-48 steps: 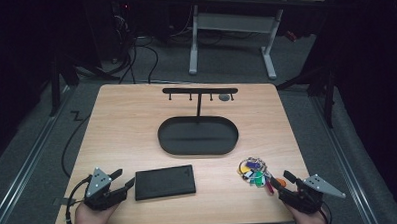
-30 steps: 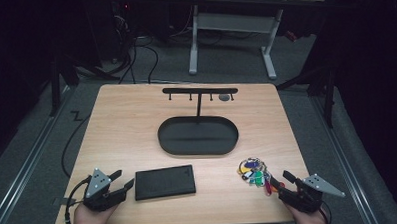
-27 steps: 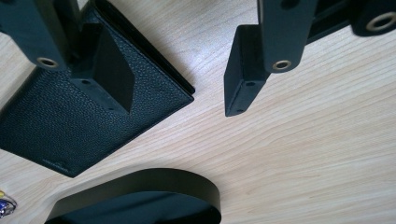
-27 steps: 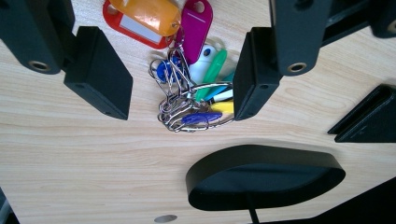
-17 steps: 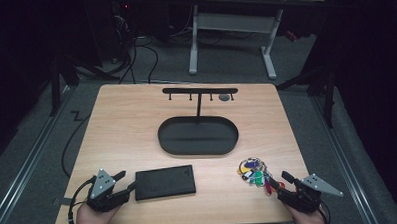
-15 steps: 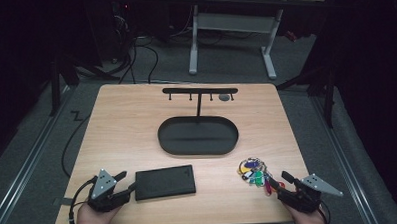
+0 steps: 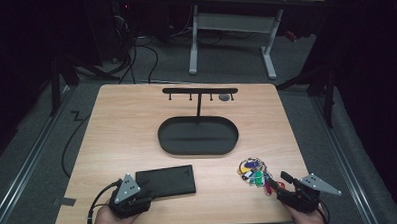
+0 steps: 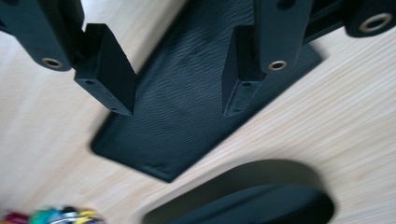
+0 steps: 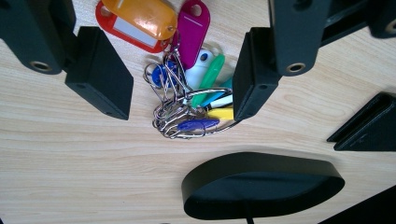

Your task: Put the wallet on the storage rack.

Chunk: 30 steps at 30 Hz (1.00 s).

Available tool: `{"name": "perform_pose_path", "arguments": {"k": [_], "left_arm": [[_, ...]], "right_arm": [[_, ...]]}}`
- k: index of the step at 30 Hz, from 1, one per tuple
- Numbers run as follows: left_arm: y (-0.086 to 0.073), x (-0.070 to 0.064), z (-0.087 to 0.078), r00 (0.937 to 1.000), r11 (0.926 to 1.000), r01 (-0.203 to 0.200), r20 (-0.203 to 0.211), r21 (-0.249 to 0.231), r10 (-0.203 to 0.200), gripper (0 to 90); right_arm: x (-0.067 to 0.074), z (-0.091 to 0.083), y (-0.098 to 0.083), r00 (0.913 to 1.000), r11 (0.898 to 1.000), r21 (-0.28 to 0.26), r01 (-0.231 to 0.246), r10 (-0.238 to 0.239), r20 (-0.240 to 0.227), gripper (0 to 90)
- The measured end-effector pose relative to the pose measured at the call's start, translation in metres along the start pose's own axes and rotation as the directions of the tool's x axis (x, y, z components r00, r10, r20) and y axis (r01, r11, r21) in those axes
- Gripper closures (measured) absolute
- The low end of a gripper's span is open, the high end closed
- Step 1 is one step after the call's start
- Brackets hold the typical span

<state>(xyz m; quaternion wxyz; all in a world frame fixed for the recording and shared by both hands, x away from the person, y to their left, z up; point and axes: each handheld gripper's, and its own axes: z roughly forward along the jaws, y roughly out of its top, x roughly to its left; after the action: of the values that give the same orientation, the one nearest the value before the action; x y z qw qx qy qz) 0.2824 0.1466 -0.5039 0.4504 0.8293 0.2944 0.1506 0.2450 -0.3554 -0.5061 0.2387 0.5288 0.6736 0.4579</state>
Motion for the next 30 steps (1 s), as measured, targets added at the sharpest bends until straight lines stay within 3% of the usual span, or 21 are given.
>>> {"name": "perform_pose_path", "arguments": {"k": [2,3,4,6,10,12,18,22,30], "left_arm": [[0.003,-0.006,0.005,0.9993,0.9998,-0.015,0.036,0.012,0.014,46.9],[0.003,-0.013,0.008,0.9974,0.9992,-0.039,0.061,0.008,0.038,53.4],[0.003,-0.013,0.008,0.9974,0.9992,-0.039,0.061,0.008,0.038,56.4],[0.004,-0.022,0.011,0.9946,0.9961,-0.088,0.055,-0.011,0.088,59.0],[0.008,-0.031,0.023,0.9920,0.9977,-0.067,0.108,0.010,0.066,70.9],[0.012,-0.037,0.035,0.9909,0.9966,-0.056,0.125,0.061,0.048,77.0],[0.017,-0.046,0.054,0.9862,0.9910,-0.076,0.155,0.110,0.059,81.7],[0.020,-0.051,0.062,0.9865,0.9871,-0.099,0.142,0.125,0.081,81.9],[0.026,-0.048,0.075,0.9921,0.9863,-0.077,0.109,0.146,0.061,83.2]], "right_arm": [[0.000,0.000,0.000,1.0000,1.000,0.002,0.000,0.000,0.001,39.0],[-0.001,0.000,0.000,1.0000,1.000,0.001,-0.003,0.003,-0.001,39.1],[-0.001,0.000,0.000,1.0000,1.000,0.001,-0.003,0.003,-0.001,39.1],[-0.001,0.000,0.000,1.0000,1.000,0.001,-0.004,0.004,-0.001,39.0],[-0.001,0.001,0.000,1.0000,1.000,0.005,-0.006,0.006,-0.001,39.2],[-0.001,0.002,0.000,1.0000,1.000,0.009,-0.003,0.003,-0.004,39.2],[-0.001,0.002,0.000,1.0000,1.000,0.009,-0.003,0.003,-0.006,39.2],[-0.001,0.003,-0.001,1.0000,1.000,0.012,-0.005,0.006,-0.006,39.2],[-0.002,0.003,-0.001,0.9999,1.000,0.013,-0.008,0.008,-0.010,39.2]]}}
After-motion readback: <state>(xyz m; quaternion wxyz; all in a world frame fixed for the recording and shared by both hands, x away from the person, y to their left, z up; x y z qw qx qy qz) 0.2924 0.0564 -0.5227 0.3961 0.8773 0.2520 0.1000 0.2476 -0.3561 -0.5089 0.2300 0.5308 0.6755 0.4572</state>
